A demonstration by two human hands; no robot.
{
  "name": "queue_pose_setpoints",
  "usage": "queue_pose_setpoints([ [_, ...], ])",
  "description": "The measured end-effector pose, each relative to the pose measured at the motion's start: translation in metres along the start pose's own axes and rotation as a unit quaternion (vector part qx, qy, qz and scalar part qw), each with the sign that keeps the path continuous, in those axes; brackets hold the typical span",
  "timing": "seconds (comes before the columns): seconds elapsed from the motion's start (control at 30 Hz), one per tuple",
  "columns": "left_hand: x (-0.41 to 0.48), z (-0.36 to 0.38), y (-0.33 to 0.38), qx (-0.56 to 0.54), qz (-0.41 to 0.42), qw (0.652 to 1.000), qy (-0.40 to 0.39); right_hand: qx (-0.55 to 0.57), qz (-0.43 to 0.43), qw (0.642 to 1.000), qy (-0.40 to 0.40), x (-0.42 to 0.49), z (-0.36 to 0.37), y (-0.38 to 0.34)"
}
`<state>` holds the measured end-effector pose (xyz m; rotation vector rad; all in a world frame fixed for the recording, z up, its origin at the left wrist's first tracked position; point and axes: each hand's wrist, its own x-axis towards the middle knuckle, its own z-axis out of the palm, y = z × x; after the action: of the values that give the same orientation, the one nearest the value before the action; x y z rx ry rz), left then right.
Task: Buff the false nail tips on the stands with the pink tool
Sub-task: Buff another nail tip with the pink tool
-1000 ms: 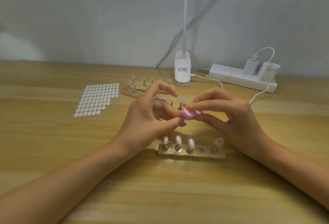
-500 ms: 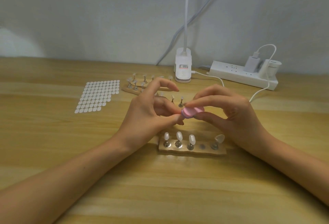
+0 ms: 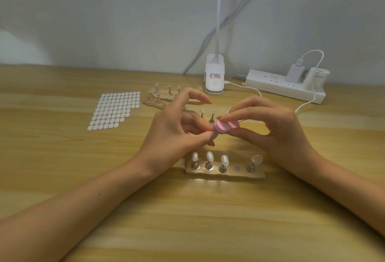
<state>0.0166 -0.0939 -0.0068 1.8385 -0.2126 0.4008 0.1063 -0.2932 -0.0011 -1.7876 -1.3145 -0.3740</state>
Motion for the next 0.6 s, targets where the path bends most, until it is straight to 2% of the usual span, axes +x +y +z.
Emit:
queue_pose_setpoints([
  [0.17,-0.0010,0.0011,0.0036,0.032,0.012,0.999,0.000,-0.016,-0.036,0.999,-0.019,0.0011,0.0022,-0.0016],
  [0.27,-0.0008,0.0010,0.0032,0.029,0.008,1.000,0.000,-0.009,-0.007,1.000,0.009,0.0009,0.0019,-0.0004],
  [0.4,-0.0014,0.0017,0.0038,0.049,0.015,0.999,0.000,-0.015,-0.036,0.999,-0.014,0.0007,0.0042,-0.0005],
  [0.5,-0.0011,0.0015,0.0034,0.047,0.013,0.999,0.003,0.002,-0.006,1.000,0.009,0.0012,0.0034,0.0014],
  [0.6,-0.0012,0.0024,0.0045,0.047,0.020,0.999,0.003,0.018,-0.019,0.999,-0.024,0.0020,0.0035,0.0015],
])
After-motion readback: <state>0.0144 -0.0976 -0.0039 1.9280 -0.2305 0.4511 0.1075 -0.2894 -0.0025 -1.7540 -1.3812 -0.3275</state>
